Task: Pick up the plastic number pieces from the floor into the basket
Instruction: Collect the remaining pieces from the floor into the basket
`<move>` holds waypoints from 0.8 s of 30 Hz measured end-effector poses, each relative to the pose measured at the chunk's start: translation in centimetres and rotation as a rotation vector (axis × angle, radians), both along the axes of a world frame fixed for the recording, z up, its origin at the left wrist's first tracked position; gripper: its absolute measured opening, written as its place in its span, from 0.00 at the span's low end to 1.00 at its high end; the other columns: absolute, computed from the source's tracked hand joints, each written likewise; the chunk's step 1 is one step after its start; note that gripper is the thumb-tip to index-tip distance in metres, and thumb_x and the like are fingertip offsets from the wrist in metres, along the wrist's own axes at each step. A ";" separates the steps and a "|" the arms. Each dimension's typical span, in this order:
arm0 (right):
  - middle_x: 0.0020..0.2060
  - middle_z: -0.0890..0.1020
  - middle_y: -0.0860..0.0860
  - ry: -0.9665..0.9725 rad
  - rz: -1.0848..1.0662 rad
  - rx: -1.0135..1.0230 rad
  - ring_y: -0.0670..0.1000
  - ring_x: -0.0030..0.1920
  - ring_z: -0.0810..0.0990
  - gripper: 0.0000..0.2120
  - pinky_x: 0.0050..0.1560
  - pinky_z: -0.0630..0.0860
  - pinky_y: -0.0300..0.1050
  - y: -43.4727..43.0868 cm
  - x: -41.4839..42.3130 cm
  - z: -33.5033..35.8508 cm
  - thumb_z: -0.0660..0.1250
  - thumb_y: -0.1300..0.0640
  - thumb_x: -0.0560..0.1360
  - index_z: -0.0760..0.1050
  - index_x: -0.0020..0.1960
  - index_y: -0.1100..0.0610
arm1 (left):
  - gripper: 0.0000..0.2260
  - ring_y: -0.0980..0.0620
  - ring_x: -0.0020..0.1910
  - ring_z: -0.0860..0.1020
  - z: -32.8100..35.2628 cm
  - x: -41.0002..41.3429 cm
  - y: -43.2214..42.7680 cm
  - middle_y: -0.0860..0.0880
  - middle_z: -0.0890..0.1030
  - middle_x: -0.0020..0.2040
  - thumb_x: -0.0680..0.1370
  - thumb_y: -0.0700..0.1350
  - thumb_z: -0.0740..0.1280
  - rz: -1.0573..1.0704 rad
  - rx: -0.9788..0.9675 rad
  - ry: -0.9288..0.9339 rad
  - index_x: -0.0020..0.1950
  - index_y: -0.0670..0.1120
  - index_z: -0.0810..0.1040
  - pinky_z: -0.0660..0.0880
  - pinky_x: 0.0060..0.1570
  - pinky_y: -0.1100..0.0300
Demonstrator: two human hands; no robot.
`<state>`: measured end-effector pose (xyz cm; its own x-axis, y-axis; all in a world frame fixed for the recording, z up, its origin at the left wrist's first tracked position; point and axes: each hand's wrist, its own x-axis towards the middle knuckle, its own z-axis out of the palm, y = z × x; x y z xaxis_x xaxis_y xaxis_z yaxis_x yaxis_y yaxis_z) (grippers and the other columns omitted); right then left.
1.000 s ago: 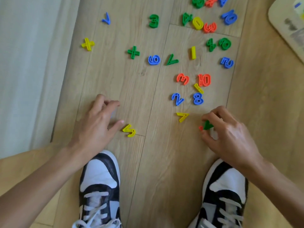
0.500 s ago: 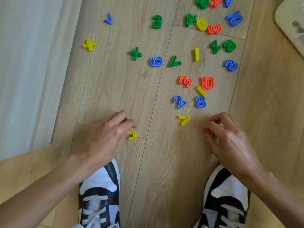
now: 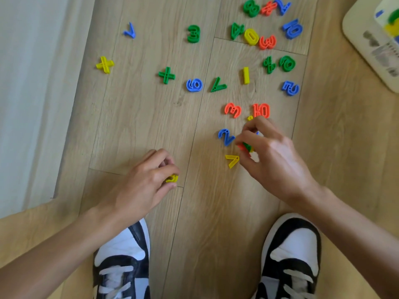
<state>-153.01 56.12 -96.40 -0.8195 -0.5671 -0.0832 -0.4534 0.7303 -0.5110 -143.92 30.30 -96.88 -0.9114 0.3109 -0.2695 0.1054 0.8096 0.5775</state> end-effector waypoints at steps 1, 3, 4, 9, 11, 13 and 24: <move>0.48 0.76 0.54 0.011 0.004 -0.005 0.53 0.48 0.75 0.02 0.42 0.73 0.46 0.1 -0.4 0.1 0.69 0.65 0.75 0.80 0.47 0.61 | 0.08 0.47 0.45 0.76 0.2 -0.9 0.5 0.45 0.77 0.47 0.69 0.36 0.76 0.019 0.043 0.010 0.46 0.40 0.82 0.73 0.46 0.53; 0.48 0.76 0.55 0.030 -0.018 -0.001 0.54 0.47 0.76 0.03 0.43 0.73 0.46 0.6 -1.4 0.2 0.70 0.65 0.74 0.80 0.47 0.61 | 0.08 0.46 0.47 0.76 0.4 -3.2 1.9 0.45 0.77 0.48 0.70 0.37 0.76 0.016 0.104 0.050 0.48 0.41 0.83 0.72 0.48 0.54; 0.49 0.77 0.55 0.032 -0.047 0.006 0.54 0.46 0.76 0.04 0.43 0.74 0.48 1.0 -2.0 0.3 0.70 0.65 0.73 0.80 0.48 0.61 | 0.09 0.46 0.48 0.76 0.5 -4.6 2.7 0.45 0.77 0.49 0.71 0.38 0.75 0.001 0.123 0.073 0.50 0.41 0.82 0.72 0.49 0.54; 0.48 0.77 0.56 -0.040 -0.074 0.023 0.53 0.43 0.75 0.10 0.44 0.76 0.54 1.8 -4.3 0.1 0.71 0.66 0.70 0.80 0.51 0.61 | 0.17 0.44 0.53 0.75 -0.2 -10.7 6.8 0.42 0.77 0.52 0.70 0.39 0.75 -0.137 0.120 0.195 0.58 0.41 0.79 0.66 0.55 0.60; 0.49 0.76 0.56 -0.068 -0.062 0.033 0.54 0.44 0.75 0.12 0.45 0.76 0.54 1.6 -4.5 -0.2 0.72 0.66 0.70 0.79 0.53 0.61 | 0.19 0.43 0.54 0.74 -0.8 -12.1 7.4 0.42 0.76 0.52 0.69 0.39 0.75 -0.172 0.085 0.203 0.59 0.41 0.78 0.65 0.55 0.61; 0.50 0.75 0.55 -0.078 -0.070 0.019 0.53 0.45 0.76 0.14 0.47 0.76 0.52 1.8 -4.5 -0.5 0.73 0.64 0.70 0.78 0.55 0.61 | 0.19 0.43 0.55 0.74 -1.5 -12.7 7.3 0.42 0.76 0.52 0.69 0.40 0.76 -0.195 0.063 0.198 0.58 0.41 0.77 0.65 0.56 0.62; 0.60 0.65 0.53 -0.132 -0.064 0.311 0.55 0.57 0.72 0.40 0.44 0.80 0.56 1.6 -4.9 -0.2 0.79 0.48 0.65 0.64 0.71 0.51 | 0.41 0.43 0.64 0.67 -2.9 -12.7 6.8 0.43 0.69 0.66 0.67 0.69 0.68 -0.373 -0.247 0.328 0.69 0.43 0.68 0.69 0.64 0.49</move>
